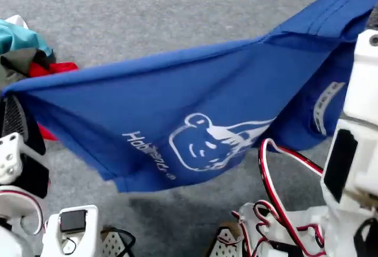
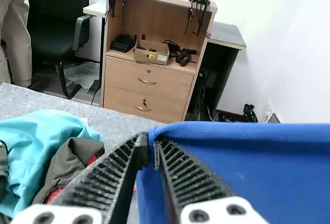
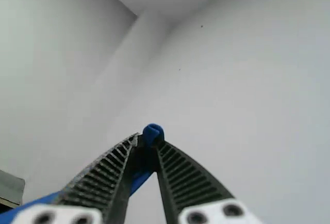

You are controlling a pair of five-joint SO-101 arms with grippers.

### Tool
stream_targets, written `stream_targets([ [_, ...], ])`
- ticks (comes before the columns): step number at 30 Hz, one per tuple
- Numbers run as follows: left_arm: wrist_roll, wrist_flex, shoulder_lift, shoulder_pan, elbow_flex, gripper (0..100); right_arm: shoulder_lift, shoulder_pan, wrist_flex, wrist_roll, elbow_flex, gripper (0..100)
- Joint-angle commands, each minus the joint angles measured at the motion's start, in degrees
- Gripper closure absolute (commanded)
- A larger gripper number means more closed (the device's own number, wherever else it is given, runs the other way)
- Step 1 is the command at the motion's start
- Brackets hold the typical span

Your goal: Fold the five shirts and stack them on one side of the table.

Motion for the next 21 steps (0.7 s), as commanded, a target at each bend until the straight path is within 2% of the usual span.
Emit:
stream_targets([
  [1, -0.1, -3.2, -0.2, -0.9, -1.6, 98, 0.5, -0.7, -1.8, -0.3, 0.3, 99.7],
  [6, 0.0, -6.3, -0.3, -6.5, -1.6, 98, 0.3, -0.7, -0.4, -0.2, 0.3, 99.7],
  [12, 0.0, -6.2, -0.4, -6.7, -1.6, 98, 0.2, -0.7, 0.4, -0.1, 0.3, 99.7],
  [17, -2.0, -6.1, -1.1, -6.9, -1.7, 98, -0.4, -0.7, 6.9, 2.7, -0.1, 99.7],
  [21, -2.8, -6.4, -4.0, -6.9, -2.6, 98, -1.3, -0.5, 7.8, 3.1, -0.5, 99.7],
])
